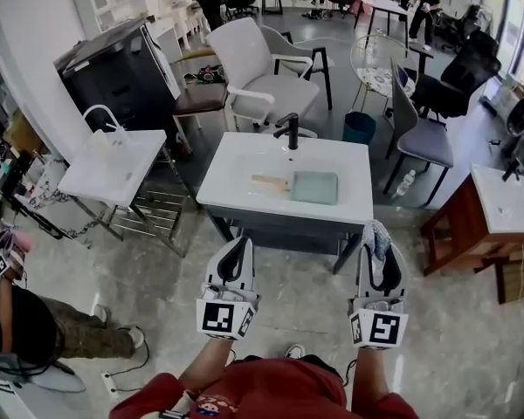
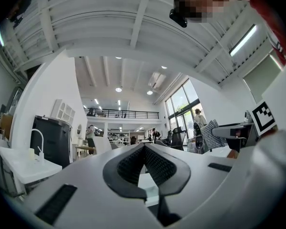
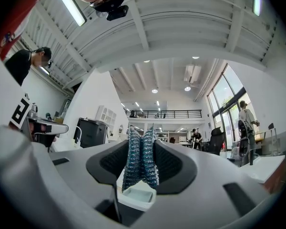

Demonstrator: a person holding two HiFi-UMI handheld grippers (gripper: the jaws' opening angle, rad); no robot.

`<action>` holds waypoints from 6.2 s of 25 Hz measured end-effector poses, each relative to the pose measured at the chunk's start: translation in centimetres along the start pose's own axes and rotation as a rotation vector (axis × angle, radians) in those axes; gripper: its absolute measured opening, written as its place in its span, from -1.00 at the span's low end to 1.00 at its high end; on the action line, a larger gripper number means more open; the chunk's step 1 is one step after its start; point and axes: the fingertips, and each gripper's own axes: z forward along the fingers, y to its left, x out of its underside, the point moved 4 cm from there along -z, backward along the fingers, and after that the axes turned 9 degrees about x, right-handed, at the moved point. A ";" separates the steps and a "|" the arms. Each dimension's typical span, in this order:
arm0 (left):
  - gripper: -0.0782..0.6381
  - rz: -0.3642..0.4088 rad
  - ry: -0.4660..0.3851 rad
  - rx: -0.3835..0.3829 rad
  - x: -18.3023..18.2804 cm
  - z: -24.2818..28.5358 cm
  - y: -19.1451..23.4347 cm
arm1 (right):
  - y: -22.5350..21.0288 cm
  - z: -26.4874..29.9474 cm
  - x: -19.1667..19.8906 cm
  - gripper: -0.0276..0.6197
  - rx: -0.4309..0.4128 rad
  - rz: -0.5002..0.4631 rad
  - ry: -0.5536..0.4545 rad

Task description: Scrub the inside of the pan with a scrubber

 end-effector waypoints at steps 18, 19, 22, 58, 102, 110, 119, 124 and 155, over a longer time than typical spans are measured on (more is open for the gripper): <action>-0.74 -0.007 0.040 -0.012 3.6 6.9 1.8 | -0.9 7.6 4.9 -0.36 -0.048 0.017 0.049; -0.74 -0.006 0.039 -0.009 4.0 7.4 2.4 | -0.5 8.4 5.0 -0.36 -0.051 0.012 0.044; -0.74 -0.025 0.043 -0.010 5.2 9.9 4.7 | 0.6 11.7 5.3 -0.36 -0.054 -0.001 0.035; -0.74 -0.042 0.054 0.102 11.5 38.1 19.5 | 0.5 41.2 11.6 -0.36 0.003 -0.063 0.068; -0.74 -0.033 0.147 0.077 18.3 45.0 14.8 | -4.8 46.3 21.7 -0.36 -0.182 -0.122 0.253; -0.74 -0.047 0.218 0.078 21.5 42.7 13.8 | -1.4 44.1 26.1 -0.36 -0.358 -0.172 0.374; -0.74 -0.092 0.302 0.080 25.0 40.8 12.6 | 2.1 39.1 34.5 -0.36 -0.643 -0.325 0.642; -0.74 -0.129 0.335 0.097 26.1 39.9 11.4 | 4.9 35.5 39.1 -0.36 -0.885 -0.519 0.801; -0.74 -0.153 0.357 0.105 27.2 40.1 10.0 | 8.4 31.9 47.8 -0.39 -1.181 -0.695 1.090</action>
